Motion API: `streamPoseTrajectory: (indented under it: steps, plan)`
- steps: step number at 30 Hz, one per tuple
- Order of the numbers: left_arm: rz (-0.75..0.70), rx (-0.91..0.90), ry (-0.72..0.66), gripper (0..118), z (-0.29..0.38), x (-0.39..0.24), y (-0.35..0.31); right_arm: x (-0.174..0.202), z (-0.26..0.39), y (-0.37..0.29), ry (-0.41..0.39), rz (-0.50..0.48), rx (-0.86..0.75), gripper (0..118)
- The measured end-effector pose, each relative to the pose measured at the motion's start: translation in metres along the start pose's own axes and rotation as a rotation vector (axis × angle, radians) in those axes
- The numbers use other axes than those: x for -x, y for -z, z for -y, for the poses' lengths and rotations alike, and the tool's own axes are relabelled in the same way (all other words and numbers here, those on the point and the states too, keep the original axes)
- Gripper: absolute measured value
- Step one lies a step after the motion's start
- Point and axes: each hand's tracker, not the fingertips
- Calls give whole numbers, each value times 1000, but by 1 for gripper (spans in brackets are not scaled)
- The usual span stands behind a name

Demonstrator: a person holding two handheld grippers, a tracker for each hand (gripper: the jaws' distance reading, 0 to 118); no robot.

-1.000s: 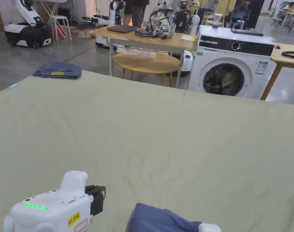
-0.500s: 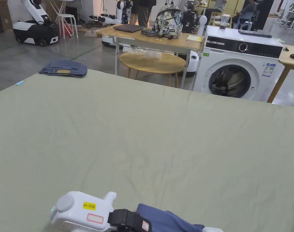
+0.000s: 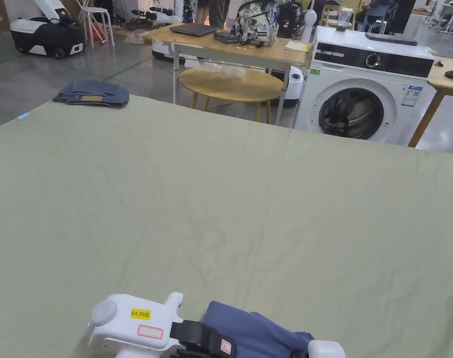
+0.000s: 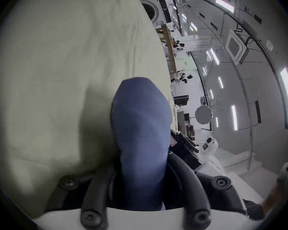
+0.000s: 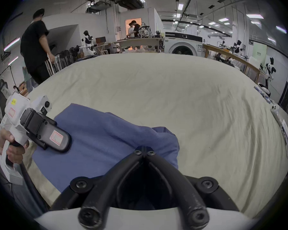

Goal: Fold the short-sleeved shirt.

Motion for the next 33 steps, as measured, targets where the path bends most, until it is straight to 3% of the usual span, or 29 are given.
streamPoseTrajectory:
  steps: [6,14,22,33]
  plan:
    - [-11,8,19,21,-2,-17,-12,1,-10,-8,-37,31,-44,0]
    - [-63,4,66,21,-15,-45,-61,0,-37,-16,-29,48,-111,0]
    - [-202,-42,134,21,-37,-70,-171,-1,-61,-16,-24,51,-157,0]
    - [-469,-108,111,21,-50,-76,-339,13,-64,-11,-55,45,-148,0]
